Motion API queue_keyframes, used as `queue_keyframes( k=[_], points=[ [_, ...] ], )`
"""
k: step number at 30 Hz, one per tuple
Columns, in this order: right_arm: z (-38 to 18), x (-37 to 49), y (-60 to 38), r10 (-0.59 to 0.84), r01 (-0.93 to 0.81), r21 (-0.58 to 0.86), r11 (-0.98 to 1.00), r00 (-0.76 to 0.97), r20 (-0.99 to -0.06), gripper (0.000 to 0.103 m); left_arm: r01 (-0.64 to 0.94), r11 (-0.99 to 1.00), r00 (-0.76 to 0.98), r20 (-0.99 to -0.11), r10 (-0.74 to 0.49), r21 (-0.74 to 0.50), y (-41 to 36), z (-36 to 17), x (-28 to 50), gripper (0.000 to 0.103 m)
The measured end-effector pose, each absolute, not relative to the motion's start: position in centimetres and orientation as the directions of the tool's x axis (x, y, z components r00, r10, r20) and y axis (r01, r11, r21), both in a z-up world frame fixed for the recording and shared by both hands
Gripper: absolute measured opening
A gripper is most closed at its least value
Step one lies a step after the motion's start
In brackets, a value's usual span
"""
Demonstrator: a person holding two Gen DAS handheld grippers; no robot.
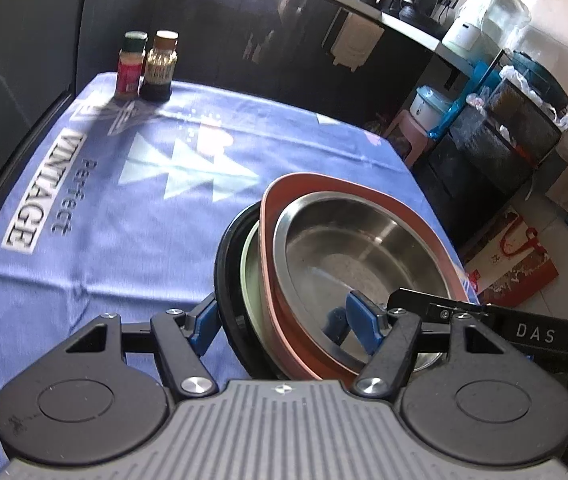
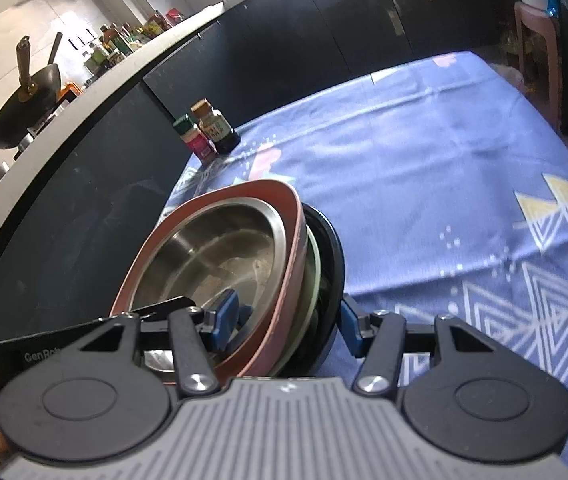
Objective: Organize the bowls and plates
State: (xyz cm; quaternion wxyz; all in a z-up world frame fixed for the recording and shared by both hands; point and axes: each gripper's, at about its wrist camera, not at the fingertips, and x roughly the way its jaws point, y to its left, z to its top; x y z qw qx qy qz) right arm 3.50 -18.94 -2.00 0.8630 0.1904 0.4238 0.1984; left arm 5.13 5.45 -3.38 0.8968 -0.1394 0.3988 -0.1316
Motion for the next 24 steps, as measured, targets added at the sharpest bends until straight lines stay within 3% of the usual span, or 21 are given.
queue_keyframes(
  k=[24],
  points=[
    [-3.1,15.2,-18.7,0.467,-0.168,0.479,0.862,0.63,-0.62,0.052,0.129,0.924,0.683,-0.643,-0.345,-0.36,4.6,-3.7,18.0,0.064]
  ],
)
